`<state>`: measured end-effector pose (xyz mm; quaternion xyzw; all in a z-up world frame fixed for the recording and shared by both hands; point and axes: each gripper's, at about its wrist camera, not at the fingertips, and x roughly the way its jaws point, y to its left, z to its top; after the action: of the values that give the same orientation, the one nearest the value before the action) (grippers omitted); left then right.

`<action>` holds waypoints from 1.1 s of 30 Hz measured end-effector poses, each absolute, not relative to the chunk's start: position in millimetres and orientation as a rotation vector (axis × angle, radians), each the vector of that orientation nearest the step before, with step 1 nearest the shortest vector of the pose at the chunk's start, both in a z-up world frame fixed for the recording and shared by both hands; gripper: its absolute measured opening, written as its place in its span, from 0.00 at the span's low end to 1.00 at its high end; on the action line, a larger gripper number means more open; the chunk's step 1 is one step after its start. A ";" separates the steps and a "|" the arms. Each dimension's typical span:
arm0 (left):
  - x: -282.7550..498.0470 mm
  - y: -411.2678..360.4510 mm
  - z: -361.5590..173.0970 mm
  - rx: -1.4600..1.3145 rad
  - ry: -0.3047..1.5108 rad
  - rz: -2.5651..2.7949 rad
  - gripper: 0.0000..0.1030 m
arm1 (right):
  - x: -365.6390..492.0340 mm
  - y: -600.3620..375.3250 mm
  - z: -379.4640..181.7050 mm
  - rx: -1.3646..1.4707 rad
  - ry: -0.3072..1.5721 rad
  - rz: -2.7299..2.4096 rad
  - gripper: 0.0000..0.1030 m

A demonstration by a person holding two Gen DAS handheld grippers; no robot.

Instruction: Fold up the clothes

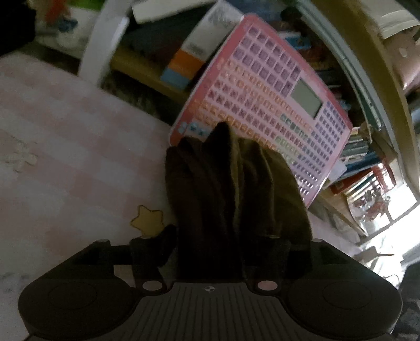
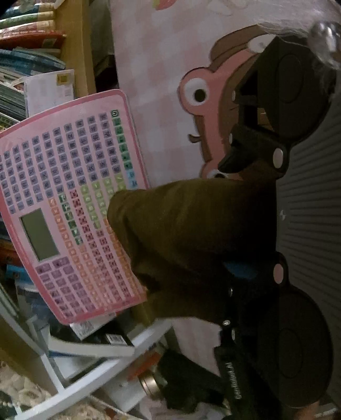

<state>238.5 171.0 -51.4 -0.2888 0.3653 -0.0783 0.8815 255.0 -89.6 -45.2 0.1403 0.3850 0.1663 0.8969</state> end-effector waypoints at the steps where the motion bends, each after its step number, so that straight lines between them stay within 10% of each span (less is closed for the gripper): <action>1: 236.0 169.9 -49.3 -0.596 0.760 -0.153 0.58 | 247.9 -90.8 -43.2 0.286 0.794 0.342 0.71; 33: 16.8 65.9 -0.3 -0.068 0.633 0.121 0.99 | 34.7 -128.1 -16.9 0.049 0.681 0.182 1.00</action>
<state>16.8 65.9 -0.3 -0.0336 0.3110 0.0594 0.9479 34.7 -128.1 -16.9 0.0238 0.3335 0.0893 0.9382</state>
